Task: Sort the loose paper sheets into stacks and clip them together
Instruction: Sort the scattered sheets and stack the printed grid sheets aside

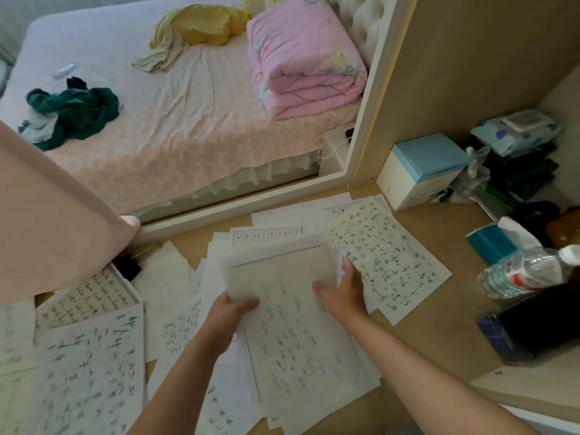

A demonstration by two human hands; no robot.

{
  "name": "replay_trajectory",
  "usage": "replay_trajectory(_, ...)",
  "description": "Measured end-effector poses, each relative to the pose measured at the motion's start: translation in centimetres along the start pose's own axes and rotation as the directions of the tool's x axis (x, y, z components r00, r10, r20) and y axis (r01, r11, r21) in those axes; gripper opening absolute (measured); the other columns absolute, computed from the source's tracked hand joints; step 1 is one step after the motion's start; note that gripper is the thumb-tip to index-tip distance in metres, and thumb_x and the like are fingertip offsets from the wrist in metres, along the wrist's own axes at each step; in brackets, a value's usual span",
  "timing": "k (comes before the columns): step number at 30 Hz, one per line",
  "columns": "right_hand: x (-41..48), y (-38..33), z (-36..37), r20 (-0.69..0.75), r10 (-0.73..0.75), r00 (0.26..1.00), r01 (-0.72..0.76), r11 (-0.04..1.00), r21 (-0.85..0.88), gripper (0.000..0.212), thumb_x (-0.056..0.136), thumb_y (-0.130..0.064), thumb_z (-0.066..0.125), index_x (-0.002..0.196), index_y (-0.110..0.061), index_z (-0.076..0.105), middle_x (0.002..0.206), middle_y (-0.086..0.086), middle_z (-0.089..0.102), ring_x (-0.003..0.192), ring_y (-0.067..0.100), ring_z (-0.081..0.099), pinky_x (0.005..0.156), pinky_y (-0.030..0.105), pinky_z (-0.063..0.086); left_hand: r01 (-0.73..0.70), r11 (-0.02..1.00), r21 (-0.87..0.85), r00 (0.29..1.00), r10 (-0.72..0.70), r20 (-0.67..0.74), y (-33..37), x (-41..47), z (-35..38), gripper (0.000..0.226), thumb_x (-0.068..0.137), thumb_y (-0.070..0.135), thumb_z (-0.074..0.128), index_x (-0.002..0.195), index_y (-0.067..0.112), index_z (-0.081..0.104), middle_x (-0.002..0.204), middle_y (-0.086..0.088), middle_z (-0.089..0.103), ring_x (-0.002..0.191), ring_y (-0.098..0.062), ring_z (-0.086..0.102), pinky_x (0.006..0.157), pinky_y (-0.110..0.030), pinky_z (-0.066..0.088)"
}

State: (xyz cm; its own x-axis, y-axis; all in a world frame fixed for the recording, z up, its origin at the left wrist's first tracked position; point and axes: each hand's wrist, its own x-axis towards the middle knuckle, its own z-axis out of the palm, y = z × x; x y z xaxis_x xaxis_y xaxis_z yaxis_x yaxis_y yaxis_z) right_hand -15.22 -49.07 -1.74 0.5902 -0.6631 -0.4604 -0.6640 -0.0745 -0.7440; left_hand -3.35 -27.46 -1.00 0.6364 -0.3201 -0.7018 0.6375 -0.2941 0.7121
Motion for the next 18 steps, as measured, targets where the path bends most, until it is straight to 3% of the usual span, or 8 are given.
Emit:
replay_trajectory(2, -0.4, -0.8, -0.4, 0.238, 0.020, 0.971, -0.067, 0.979, 0.191, 0.051, 0.089, -0.024, 0.070, 0.132, -0.027, 0.043, 0.129, -0.012, 0.052, 0.108, 0.004, 0.057, 0.091, 0.029, 0.051, 0.002, 0.997, -0.082, 1.000, -0.001, 0.008, -0.2, -0.6, -1.2, 0.028, 0.087, 0.003, 0.069, 0.114, 0.008, 0.064, 0.106, -0.013, 0.074, 0.097, -0.035, 0.071, 0.081, -0.047, 0.058)
replay_trajectory(4, -0.5, -1.0, 0.1, 0.325, -0.026, 0.945, -0.021, 0.990, 0.142, 0.034, 0.089, -0.016, 0.066, 0.121, -0.021, 0.055, 0.119, -0.004, 0.066, 0.101, 0.011, 0.065, 0.091, 0.038, 0.056, -0.008, 0.991, -0.135, 1.000, 0.006, -0.016, -0.5, -0.8, -1.5, 0.025, 0.091, 0.008, 0.064, 0.115, 0.013, 0.063, 0.107, -0.012, 0.074, 0.099, -0.035, 0.070, 0.079, -0.047, 0.058)
replay_trajectory(8, -1.1, -1.8, 2.1, 0.403, 0.021, 0.915, -0.006, 0.999, -0.038, 0.031, 0.093, -0.011, 0.058, 0.120, -0.020, 0.046, 0.115, 0.003, 0.061, 0.103, 0.020, 0.060, 0.080, 0.029, 0.052, -0.017, 0.999, 0.030, 0.999, 0.018, -0.028, -0.8, -0.7, -0.6, 0.032, 0.092, 0.007, 0.059, 0.122, 0.016, 0.056, 0.112, -0.013, 0.070, 0.098, -0.033, 0.069, 0.075, -0.044, 0.059)
replay_trajectory(11, -0.2, -1.3, 2.8, 0.279, 0.057, 0.959, -0.031, 0.995, -0.096, 0.035, 0.087, -0.008, 0.060, 0.119, -0.019, 0.050, 0.111, 0.003, 0.063, 0.098, 0.022, 0.062, 0.079, 0.033, 0.055, -0.084, 0.977, 0.195, 0.993, 0.097, -0.060, -0.4, -0.2, -0.6, 0.029, 0.092, 0.007, 0.061, 0.120, 0.015, 0.059, 0.110, -0.009, 0.070, 0.095, -0.027, 0.070, 0.076, -0.040, 0.060)
replay_trajectory(15, 1.7, -1.2, 1.4, 0.019, 0.164, 0.986, -0.165, 0.983, 0.083, 0.019, 0.083, -0.005, 0.065, 0.099, -0.014, 0.066, 0.098, 0.006, 0.071, 0.083, 0.022, 0.065, 0.067, 0.027, 0.053, -0.128, 0.908, 0.399, 0.952, 0.225, -0.207, 0.7, 1.2, -1.7, 0.022, 0.094, 0.019, 0.064, 0.115, 0.014, 0.061, 0.112, -0.006, 0.068, 0.094, -0.018, 0.065, 0.072, -0.026, 0.051)
replay_trajectory(18, 3.0, -1.5, 1.0, -0.062, 0.194, 0.979, -0.184, 0.973, 0.136, 0.018, 0.085, -0.005, 0.062, 0.100, -0.015, 0.064, 0.098, 0.005, 0.070, 0.084, 0.024, 0.065, 0.070, 0.028, 0.052, -0.044, 0.741, 0.670, 0.933, 0.270, -0.237, 0.9, 3.0, -2.6, 0.048, 0.091, 0.025, 0.068, 0.135, 0.013, 0.052, 0.131, -0.007, 0.059, 0.117, -0.025, 0.057, 0.095, -0.039, 0.051)
